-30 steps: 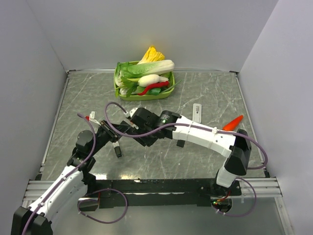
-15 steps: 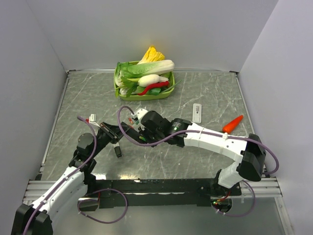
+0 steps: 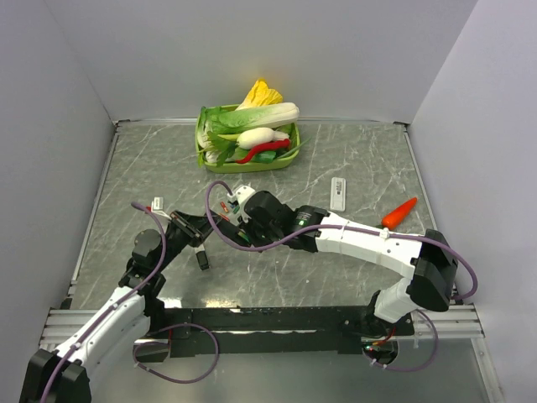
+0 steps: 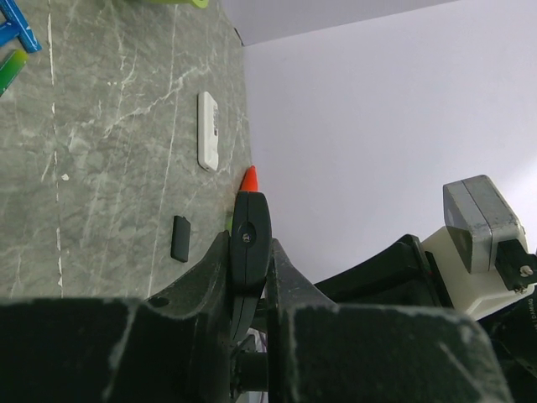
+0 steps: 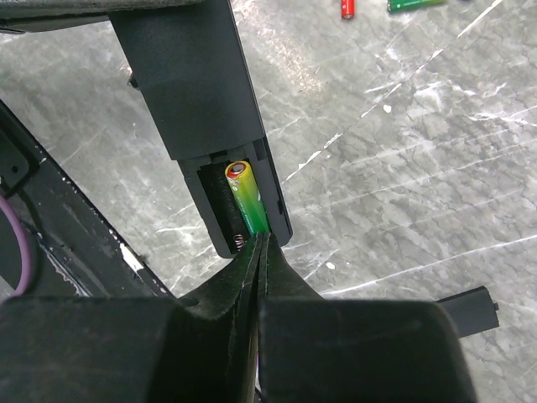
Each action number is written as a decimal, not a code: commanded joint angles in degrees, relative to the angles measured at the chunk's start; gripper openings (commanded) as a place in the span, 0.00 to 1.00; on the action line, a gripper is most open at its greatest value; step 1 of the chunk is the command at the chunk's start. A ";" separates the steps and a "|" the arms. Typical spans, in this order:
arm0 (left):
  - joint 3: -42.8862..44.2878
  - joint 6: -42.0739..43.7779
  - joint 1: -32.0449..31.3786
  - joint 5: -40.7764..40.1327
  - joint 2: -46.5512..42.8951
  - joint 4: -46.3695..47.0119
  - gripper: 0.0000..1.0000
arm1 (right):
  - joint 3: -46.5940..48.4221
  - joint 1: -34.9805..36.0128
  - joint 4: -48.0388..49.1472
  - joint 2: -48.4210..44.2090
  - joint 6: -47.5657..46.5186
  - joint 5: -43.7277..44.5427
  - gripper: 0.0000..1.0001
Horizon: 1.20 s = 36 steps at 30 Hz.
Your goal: Load the batteries into the remote control
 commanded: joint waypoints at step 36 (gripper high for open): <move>5.83 7.34 -11.78 -8.89 45.33 24.59 0.03 | -20.19 -11.20 18.73 -7.01 -4.83 -16.54 0.77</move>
